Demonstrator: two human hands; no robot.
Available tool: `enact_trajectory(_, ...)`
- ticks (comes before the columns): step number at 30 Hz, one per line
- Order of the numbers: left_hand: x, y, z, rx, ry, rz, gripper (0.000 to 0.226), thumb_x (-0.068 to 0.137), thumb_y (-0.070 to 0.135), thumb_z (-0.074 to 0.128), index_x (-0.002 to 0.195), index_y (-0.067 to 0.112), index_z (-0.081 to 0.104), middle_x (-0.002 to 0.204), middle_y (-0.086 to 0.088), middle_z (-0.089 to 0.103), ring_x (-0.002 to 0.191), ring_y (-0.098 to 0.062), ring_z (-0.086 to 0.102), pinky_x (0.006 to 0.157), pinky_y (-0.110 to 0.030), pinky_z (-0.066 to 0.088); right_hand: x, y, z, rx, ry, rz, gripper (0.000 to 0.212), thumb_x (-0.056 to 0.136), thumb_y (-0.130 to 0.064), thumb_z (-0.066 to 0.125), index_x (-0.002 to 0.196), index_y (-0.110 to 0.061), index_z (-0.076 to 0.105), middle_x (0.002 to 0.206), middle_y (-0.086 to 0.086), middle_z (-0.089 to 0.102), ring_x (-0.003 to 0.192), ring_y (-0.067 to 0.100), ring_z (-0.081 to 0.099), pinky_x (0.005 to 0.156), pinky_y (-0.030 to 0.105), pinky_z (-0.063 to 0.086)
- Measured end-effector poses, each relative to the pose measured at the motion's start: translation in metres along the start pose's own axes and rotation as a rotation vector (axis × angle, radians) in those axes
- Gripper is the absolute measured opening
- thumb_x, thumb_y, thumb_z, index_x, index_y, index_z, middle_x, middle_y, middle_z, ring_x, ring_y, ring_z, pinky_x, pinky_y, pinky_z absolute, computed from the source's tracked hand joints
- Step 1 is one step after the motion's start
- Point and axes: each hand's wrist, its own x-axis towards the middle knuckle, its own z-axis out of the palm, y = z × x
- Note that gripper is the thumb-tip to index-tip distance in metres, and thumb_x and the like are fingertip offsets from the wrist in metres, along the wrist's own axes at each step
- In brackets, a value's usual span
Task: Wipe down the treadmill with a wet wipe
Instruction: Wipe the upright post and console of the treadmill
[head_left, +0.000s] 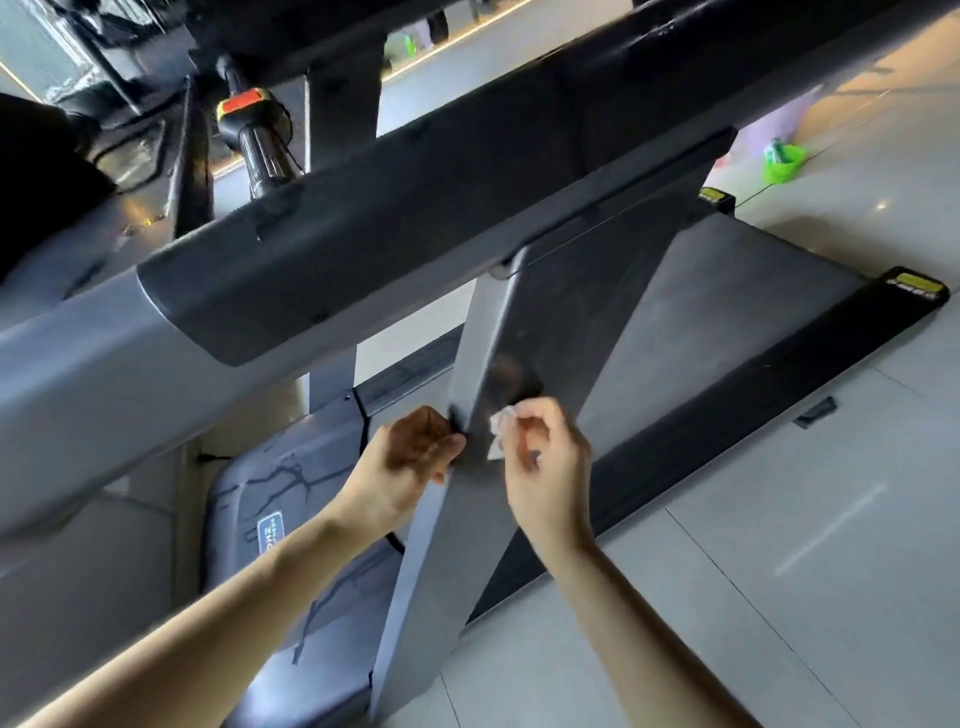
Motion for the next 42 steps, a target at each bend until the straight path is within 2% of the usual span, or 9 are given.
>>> enact_trajectory(3,-0.011,-0.019,-0.003,0.152,0.021,0.022,0.029,0.095,0.034,0.07,0.081,0.011,0.059,0.071,-0.011,0.063,0.066,-0.027,0.059,0.061,-0.027,0.043,0.062,-0.014,-0.022,0.054,0.223,-0.016,0.006,0.1,-0.019,0.062,0.099,-0.013,0.062,0.087,0.011,0.073,0.077,0.027,0.071,0.071,0.041,0.059)
enact_trajectory(6,-0.013,-0.043,-0.008,0.333,0.003,0.096,0.034,0.089,0.054,0.061,0.08,0.021,0.059,0.073,0.003,0.061,0.065,-0.013,0.055,0.061,-0.024,0.042,0.064,-0.012,-0.013,0.028,0.305,-0.028,0.009,0.102,-0.018,0.059,0.098,-0.01,0.059,0.086,0.012,0.072,0.079,0.025,0.071,0.073,0.036,0.058)
enact_trajectory(10,-0.008,-0.064,-0.008,0.5,-0.038,0.305,0.021,0.096,0.042,0.062,0.08,0.035,0.049,0.077,0.015,0.056,0.074,-0.006,0.055,0.064,-0.013,0.038,-0.036,0.031,0.037,-0.007,0.252,0.086,0.015,0.103,-0.021,0.057,0.092,-0.011,0.055,0.076,0.005,0.07,0.07,0.017,0.069,0.065,0.031,0.055)
enact_trajectory(15,-0.007,-0.101,-0.008,0.449,-0.038,0.422,0.012,0.095,0.03,0.063,0.088,0.025,0.054,0.082,0.012,0.06,0.076,-0.01,0.058,0.068,-0.024,0.046,-0.151,0.069,0.086,0.047,0.254,0.419,0.015,0.098,-0.009,0.066,0.087,-0.016,0.057,0.074,-0.007,0.069,0.07,0.003,0.065,0.066,0.022,0.046)
enact_trajectory(24,-0.002,-0.107,-0.014,0.28,-0.117,0.338,0.009,0.095,0.018,0.052,0.089,0.018,0.059,0.082,0.002,0.067,0.08,-0.019,0.064,0.077,-0.039,0.051,-0.03,0.0,0.065,0.305,0.462,0.038,0.012,0.098,-0.007,0.065,0.098,0.003,0.059,0.093,0.019,0.074,0.075,0.028,0.072,0.07,0.041,0.059)
enact_trajectory(28,-0.005,-0.113,-0.015,0.239,-0.118,0.341,0.009,0.095,0.014,0.054,0.09,0.015,0.061,0.082,0.005,0.067,0.079,-0.016,0.065,0.075,-0.038,0.052,-0.135,0.035,0.112,0.191,0.394,0.271,0.011,0.097,-0.004,0.066,0.091,-0.007,0.058,0.075,-0.008,0.069,0.069,0.002,0.067,0.066,0.016,0.049)
enact_trajectory(31,-0.005,-0.119,-0.013,0.306,-0.116,0.374,0.01,0.093,0.021,0.06,0.089,0.012,0.063,0.085,0.002,0.066,0.08,-0.017,0.064,0.073,-0.036,0.052,-0.201,0.061,0.138,0.239,0.277,0.513,0.015,0.097,-0.006,0.066,0.087,-0.014,0.06,0.08,-0.002,0.074,0.072,0.012,0.071,0.068,0.031,0.055)
enact_trajectory(33,-0.006,-0.12,-0.012,0.36,-0.102,0.348,0.02,0.092,0.03,0.06,0.085,0.012,0.063,0.081,0.0,0.065,0.077,-0.017,0.062,0.071,-0.035,0.051,-0.199,0.063,0.137,0.293,0.315,0.575,0.015,0.098,-0.002,0.064,0.087,-0.011,0.061,0.078,0.002,0.075,0.07,0.015,0.071,0.066,0.027,0.055)
enact_trajectory(42,-0.005,-0.108,-0.014,0.382,-0.096,0.208,0.035,0.087,0.043,0.054,0.08,0.009,0.061,0.075,0.002,0.067,0.079,-0.019,0.064,0.074,-0.039,0.05,-0.075,0.031,0.089,0.06,0.645,0.222,0.009,0.1,-0.011,0.058,0.1,-0.003,0.063,0.089,0.007,0.068,0.079,0.018,0.066,0.071,0.03,0.054)
